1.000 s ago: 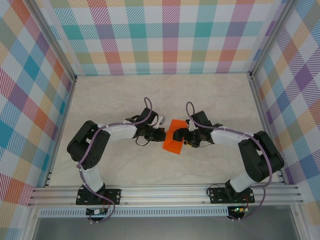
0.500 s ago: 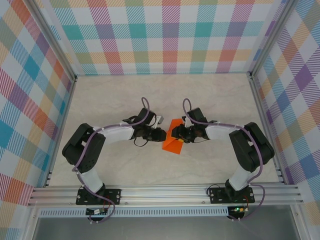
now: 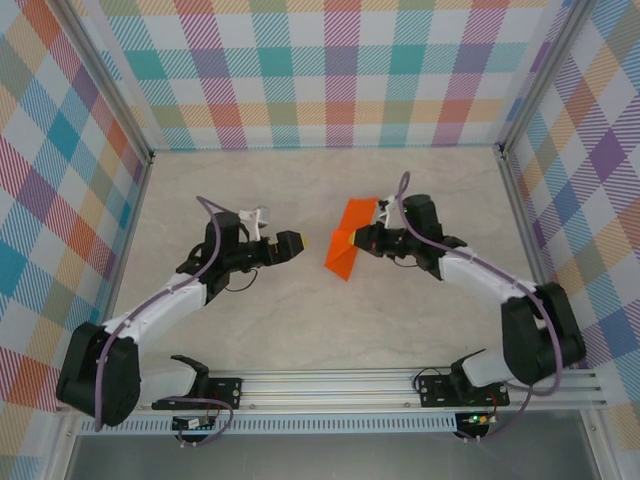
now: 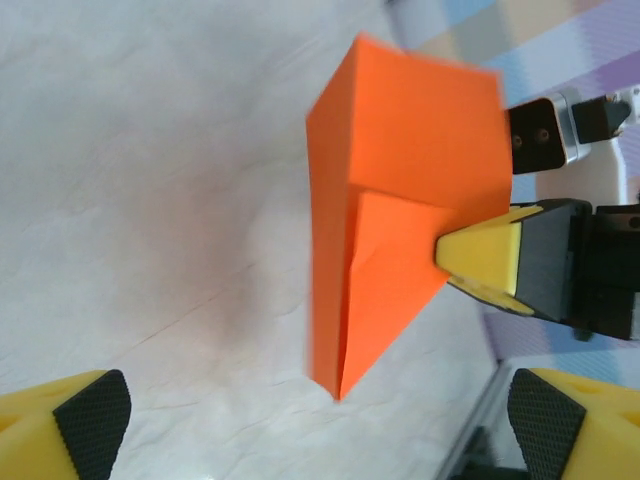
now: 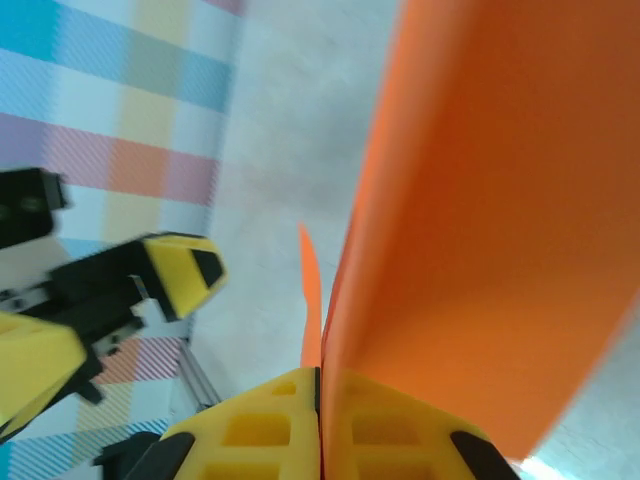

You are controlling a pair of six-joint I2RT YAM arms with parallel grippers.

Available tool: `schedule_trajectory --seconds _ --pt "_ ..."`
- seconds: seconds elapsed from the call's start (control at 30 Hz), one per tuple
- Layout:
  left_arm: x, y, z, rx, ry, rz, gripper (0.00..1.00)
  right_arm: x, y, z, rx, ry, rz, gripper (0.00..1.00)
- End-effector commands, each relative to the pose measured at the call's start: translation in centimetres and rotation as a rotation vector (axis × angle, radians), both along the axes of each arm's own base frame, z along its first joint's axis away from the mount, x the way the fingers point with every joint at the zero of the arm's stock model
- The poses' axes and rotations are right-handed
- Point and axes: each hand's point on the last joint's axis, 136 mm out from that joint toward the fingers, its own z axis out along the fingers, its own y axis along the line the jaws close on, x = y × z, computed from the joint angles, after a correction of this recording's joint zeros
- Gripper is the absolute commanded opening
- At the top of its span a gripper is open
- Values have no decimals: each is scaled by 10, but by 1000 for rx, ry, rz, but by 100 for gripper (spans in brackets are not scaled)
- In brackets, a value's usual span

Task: Fold a paper plane with a square sheet of paper (fold left side to right side)
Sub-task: Turn over the paper at the center of the table.

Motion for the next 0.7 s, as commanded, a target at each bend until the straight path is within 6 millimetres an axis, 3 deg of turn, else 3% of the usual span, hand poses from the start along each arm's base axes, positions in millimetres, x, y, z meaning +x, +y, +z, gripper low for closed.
schedule_trajectory --seconds 0.0,0.1,0.17,0.27,0.47,0.67 --pt "-15 -9 79 -192 -138 -88 100 -5 -5 87 129 -233 30 7" --pt "-32 -16 134 -307 -233 -175 100 -18 -6 143 200 -332 62 7" --pt "-43 -21 161 -339 -284 -221 100 -26 -5 170 240 -370 82 7" --pt "-61 -32 189 -360 -349 -302 100 -40 1 195 280 -403 121 8" --pt "-72 -50 204 -390 -373 -344 100 -65 19 224 331 -438 203 9" --pt "-78 -63 209 -400 -375 -379 99 -81 34 235 361 -445 261 9"
